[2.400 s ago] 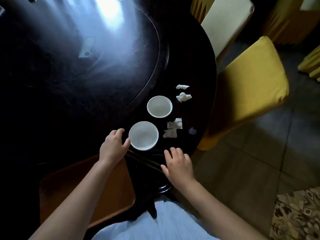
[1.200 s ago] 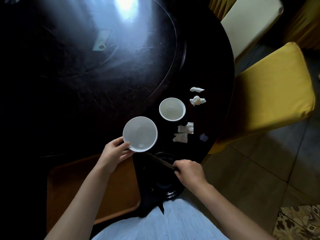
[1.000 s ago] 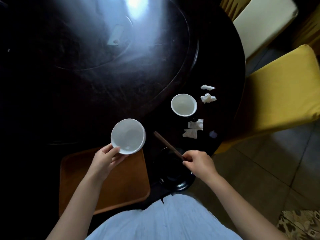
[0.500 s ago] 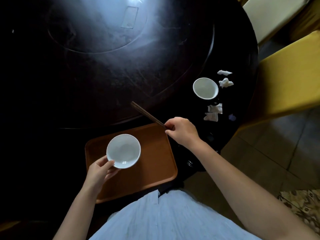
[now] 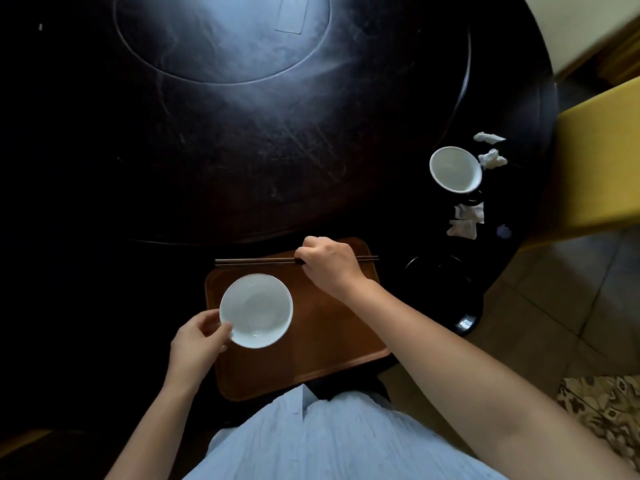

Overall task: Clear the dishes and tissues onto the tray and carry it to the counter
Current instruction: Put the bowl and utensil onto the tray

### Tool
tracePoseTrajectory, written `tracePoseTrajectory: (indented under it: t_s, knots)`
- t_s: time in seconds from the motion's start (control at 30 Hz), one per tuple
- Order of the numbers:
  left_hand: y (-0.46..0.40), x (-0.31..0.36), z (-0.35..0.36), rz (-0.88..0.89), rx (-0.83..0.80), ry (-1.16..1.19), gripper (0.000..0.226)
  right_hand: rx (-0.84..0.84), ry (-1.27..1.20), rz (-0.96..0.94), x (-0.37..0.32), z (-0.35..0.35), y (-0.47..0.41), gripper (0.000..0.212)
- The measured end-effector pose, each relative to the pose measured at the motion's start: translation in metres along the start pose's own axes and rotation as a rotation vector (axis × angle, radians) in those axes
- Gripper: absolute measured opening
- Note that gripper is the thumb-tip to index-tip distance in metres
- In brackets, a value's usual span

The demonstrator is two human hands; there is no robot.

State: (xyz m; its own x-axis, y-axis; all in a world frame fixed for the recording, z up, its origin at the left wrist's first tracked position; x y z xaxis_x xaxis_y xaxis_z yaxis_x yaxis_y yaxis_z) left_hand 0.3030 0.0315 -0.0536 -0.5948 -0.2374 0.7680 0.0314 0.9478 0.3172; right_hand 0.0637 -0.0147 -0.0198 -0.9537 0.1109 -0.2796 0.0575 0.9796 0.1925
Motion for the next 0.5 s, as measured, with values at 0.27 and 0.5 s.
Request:
tracePoseTrajectory:
  t_s: [0.27, 0.5]
  knots:
    - [0.002, -0.004, 0.002, -0.006, 0.003, -0.020, 0.044, -0.031, 0.081, -0.104, -0.004, 0.024, -0.003, 0.010]
    - [-0.008, 0.000, 0.000, 0.034, 0.007, -0.011, 0.054, -0.042, 0.082, -0.071, 0.012, 0.029, -0.010, 0.013]
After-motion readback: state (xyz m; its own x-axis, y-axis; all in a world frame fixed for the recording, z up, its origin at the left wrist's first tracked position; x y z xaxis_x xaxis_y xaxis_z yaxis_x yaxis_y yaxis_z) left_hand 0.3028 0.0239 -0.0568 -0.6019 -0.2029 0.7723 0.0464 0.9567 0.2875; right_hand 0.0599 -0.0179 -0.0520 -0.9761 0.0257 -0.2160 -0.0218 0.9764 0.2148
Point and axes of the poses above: each hand's wrist, its own y-axis away from the middle knuckle, its own z-axis out of the palm, x = y × z, the point moved 3 cm from there along -y, towards the middle knuckle, and after that the axes turned 13 degrees about z, right-handed, at the moved point
